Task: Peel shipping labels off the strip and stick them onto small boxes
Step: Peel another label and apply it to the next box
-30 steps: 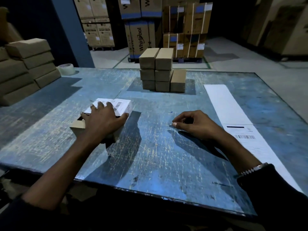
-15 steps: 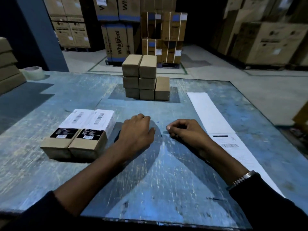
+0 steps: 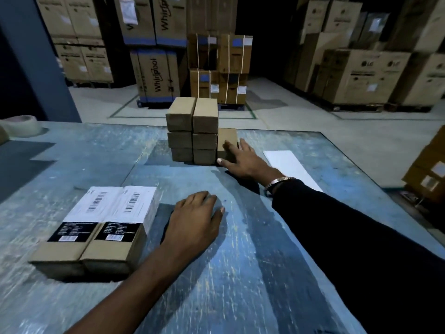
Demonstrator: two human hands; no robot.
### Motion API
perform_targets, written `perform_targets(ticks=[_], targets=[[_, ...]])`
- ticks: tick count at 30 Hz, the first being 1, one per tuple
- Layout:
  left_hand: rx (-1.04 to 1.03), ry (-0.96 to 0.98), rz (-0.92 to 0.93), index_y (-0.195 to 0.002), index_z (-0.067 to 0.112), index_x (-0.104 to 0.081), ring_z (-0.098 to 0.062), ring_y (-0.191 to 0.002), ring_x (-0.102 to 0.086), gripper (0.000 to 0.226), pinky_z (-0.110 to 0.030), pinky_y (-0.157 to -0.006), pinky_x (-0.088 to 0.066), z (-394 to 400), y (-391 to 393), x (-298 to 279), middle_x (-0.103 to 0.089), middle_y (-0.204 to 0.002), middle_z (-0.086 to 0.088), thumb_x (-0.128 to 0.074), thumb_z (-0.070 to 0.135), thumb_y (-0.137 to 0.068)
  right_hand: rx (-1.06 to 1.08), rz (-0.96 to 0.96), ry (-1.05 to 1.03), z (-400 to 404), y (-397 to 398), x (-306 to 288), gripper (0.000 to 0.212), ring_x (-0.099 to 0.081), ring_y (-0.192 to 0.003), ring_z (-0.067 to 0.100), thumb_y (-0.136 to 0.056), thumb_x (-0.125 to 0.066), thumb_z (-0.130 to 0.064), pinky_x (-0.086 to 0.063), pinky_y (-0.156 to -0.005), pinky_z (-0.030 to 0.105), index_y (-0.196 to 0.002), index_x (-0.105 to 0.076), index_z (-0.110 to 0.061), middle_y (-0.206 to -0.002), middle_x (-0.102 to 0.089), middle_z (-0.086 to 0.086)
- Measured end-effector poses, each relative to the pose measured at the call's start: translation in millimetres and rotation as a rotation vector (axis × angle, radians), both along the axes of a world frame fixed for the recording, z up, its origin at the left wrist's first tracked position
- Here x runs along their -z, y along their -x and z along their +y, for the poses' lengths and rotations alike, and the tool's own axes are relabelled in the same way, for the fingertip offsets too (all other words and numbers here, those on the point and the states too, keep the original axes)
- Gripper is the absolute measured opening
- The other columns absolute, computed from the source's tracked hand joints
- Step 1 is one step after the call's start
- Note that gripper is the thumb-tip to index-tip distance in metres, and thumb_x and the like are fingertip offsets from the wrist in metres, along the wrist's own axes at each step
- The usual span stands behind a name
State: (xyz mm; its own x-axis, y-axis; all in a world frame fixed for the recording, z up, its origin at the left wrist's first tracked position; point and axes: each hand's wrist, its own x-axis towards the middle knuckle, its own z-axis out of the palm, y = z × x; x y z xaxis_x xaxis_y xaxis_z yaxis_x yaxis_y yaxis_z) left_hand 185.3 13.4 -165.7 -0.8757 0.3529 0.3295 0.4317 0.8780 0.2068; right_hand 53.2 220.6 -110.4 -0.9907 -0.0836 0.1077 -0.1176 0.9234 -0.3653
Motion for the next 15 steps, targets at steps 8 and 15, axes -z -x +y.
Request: perform_targets(ticks=[8, 15], targets=[[0.275, -0.046, 0.026, -0.129, 0.009, -0.071, -0.026, -0.115, -0.066, 0.035, -0.039, -0.096, -0.054, 14.1, -12.2, -5.4, -0.071, -0.130, -0.006, -0.053, 0.032, -0.108, 0.036, 0.397, 0.007, 4.1, -31.3, 9.8, 0.055, -0.066, -0.082, 0.029, -0.098, -0.054, -0.073, -0.037, -0.058, 0.031, -0.094, -0.070, -0.020, -0.087, -0.068, 0.007], [0.291, -0.136, -0.003, -0.128, 0.020, -0.072, -0.021, -0.119, -0.064, 0.031, -0.035, -0.094, -0.053, 12.2, -19.1, -10.2, -0.070, -0.131, 0.002, -0.056, 0.035, -0.106, 0.254, 0.400, 0.232, -11.8, -42.8, -0.9, 0.041, -0.074, -0.078, 0.025, -0.076, -0.082, -0.054, -0.053, -0.062, 0.032, -0.085, -0.076, -0.015, -0.076, -0.078, 0.006]])
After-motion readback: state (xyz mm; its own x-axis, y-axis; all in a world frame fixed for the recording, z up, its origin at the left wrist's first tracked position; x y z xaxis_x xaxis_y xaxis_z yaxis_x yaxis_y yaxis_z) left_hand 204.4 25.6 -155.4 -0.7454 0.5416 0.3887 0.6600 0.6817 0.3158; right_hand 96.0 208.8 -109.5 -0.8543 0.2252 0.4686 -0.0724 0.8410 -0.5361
